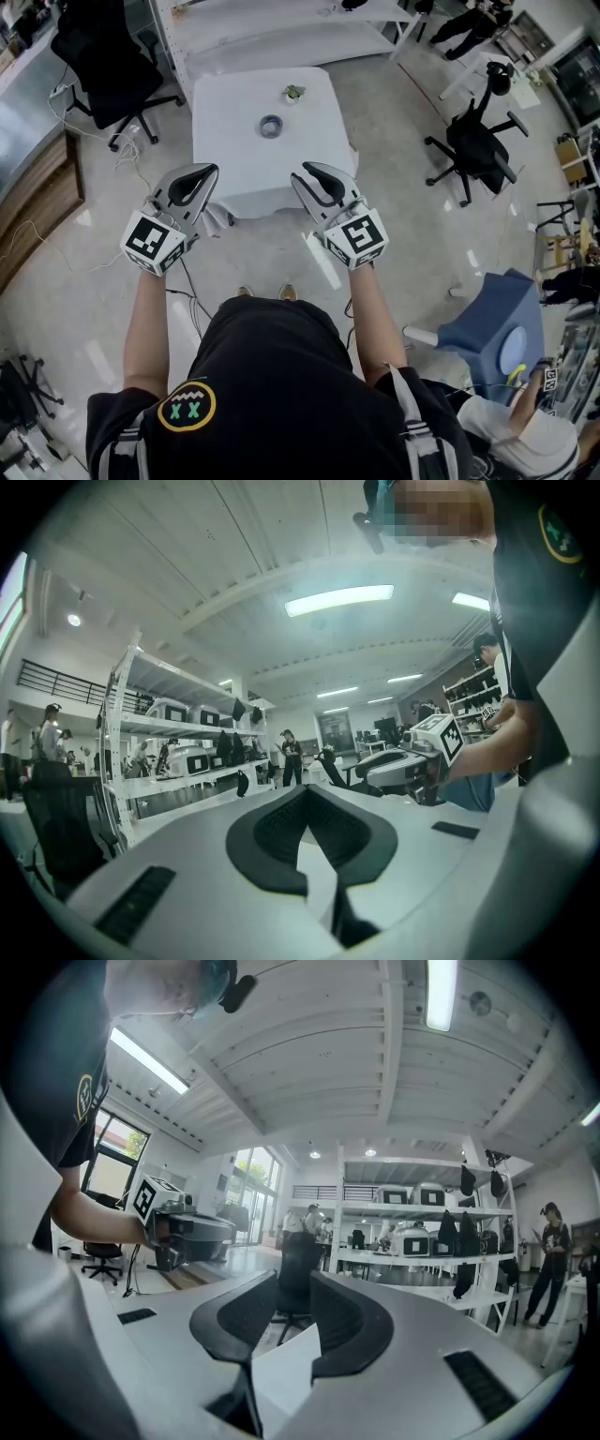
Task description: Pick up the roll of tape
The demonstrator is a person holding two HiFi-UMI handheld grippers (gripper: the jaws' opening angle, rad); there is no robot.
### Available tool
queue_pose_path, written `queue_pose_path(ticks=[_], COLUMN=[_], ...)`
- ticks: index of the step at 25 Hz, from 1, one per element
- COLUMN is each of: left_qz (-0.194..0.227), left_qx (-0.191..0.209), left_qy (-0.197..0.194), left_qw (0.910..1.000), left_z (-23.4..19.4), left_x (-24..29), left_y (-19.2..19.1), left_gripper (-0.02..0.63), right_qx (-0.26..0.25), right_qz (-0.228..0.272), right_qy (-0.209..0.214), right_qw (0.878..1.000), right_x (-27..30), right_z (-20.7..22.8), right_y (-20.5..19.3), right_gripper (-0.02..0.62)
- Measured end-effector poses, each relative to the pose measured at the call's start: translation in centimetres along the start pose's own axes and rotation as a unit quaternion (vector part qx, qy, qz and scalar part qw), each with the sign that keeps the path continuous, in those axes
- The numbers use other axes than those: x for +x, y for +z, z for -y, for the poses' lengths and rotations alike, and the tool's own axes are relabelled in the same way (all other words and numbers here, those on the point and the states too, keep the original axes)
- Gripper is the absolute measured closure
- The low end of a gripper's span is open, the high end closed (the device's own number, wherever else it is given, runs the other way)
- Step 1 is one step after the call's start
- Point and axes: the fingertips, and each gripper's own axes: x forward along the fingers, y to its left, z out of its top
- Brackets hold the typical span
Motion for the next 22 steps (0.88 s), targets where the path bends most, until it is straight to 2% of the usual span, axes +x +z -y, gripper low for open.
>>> queue_pose_path(ticks=[10,18,22], left_qz=[-0.003,-0.005,-0.005], left_qx=[-0.003,-0.005,-0.006], left_qy=[-0.003,-0.001,0.000], left_qw=[1.0000,1.0000,1.0000], left_z=[-0.6,-0.7,-0.7], left_x=[0.6,1.0,1.2], left_y=[-0.4,-0.6,-0.6], left_gripper=[0.589,0.589,0.589], right_qx=[0.014,0.023,0.017], right_qz=[-0.005,-0.021,-0.028], right_qy=[0.014,0.031,0.044], right_qw=[1.000,0.999,0.998], right_x=[0.8,1.4,1.6], right_z=[0.3,-0.3,-0.8], right_y=[-0.4,-1.3,-1.5], right_gripper=[0.292,0.020,-0.002])
